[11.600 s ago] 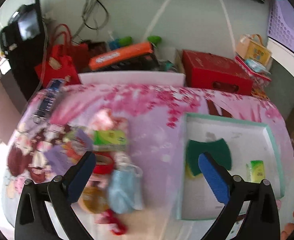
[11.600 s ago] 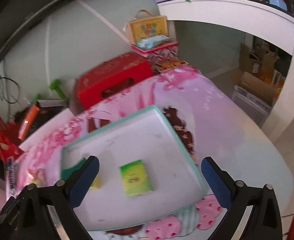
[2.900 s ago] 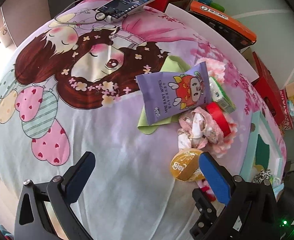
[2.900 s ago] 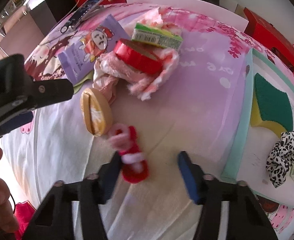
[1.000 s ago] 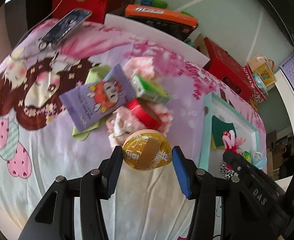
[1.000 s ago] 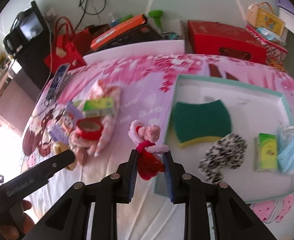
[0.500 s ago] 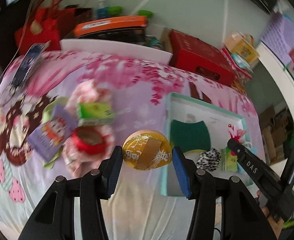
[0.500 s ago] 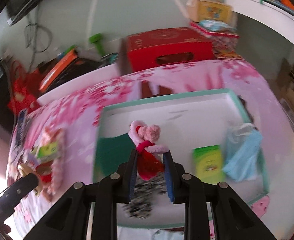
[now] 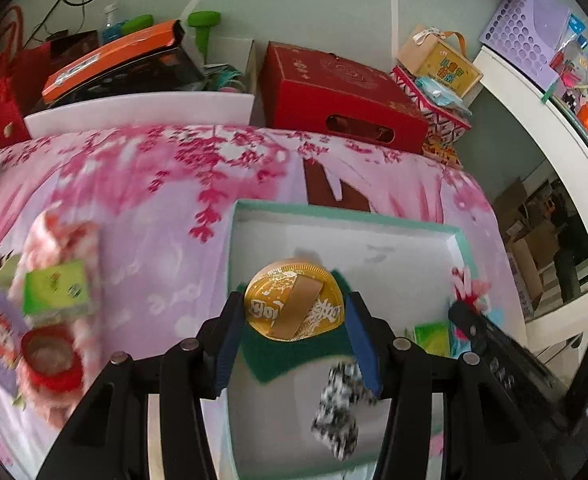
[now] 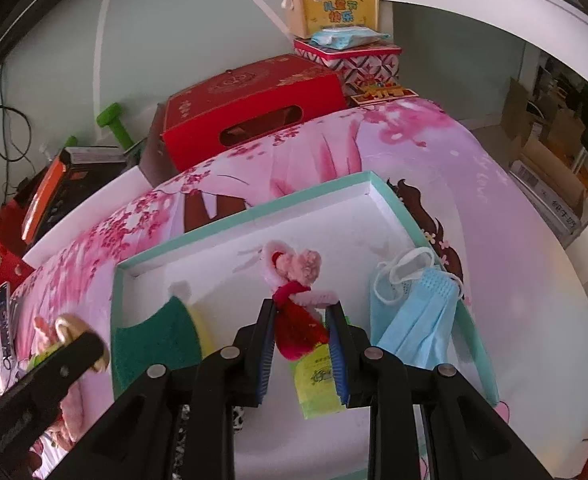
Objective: Organize soft objects
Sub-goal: 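Carry the pink-red toy and round tin into the white tray and release both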
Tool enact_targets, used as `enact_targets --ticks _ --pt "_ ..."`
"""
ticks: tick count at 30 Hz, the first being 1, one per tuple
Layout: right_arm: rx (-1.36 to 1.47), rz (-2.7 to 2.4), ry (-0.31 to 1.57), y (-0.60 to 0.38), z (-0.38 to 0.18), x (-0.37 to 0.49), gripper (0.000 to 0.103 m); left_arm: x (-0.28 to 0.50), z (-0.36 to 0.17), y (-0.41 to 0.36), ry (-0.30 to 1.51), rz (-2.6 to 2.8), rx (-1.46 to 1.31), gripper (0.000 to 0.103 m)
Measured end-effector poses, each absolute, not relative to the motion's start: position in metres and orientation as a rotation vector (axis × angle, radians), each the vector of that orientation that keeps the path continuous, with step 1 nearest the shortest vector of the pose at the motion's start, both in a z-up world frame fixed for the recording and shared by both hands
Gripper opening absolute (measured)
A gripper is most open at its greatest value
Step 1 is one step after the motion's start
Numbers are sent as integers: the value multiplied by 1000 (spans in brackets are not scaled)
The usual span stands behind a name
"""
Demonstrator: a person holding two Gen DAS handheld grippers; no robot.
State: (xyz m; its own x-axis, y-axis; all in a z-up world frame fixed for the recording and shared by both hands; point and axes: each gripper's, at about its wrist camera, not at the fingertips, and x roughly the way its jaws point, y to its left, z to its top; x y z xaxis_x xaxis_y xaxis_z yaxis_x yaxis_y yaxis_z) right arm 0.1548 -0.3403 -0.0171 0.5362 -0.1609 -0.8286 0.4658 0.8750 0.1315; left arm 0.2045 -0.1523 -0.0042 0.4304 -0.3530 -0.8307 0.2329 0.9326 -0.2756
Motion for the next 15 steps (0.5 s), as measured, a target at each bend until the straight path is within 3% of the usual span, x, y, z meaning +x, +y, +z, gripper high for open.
enact_targets --ticks 12,15 --pt "365 -397 944 -346 -24 168 28 243 -23 -166 1007 -386 -191 53" --pt "351 -407 958 -346 -26 169 31 244 -24 -166 1006 -381 -184 62"
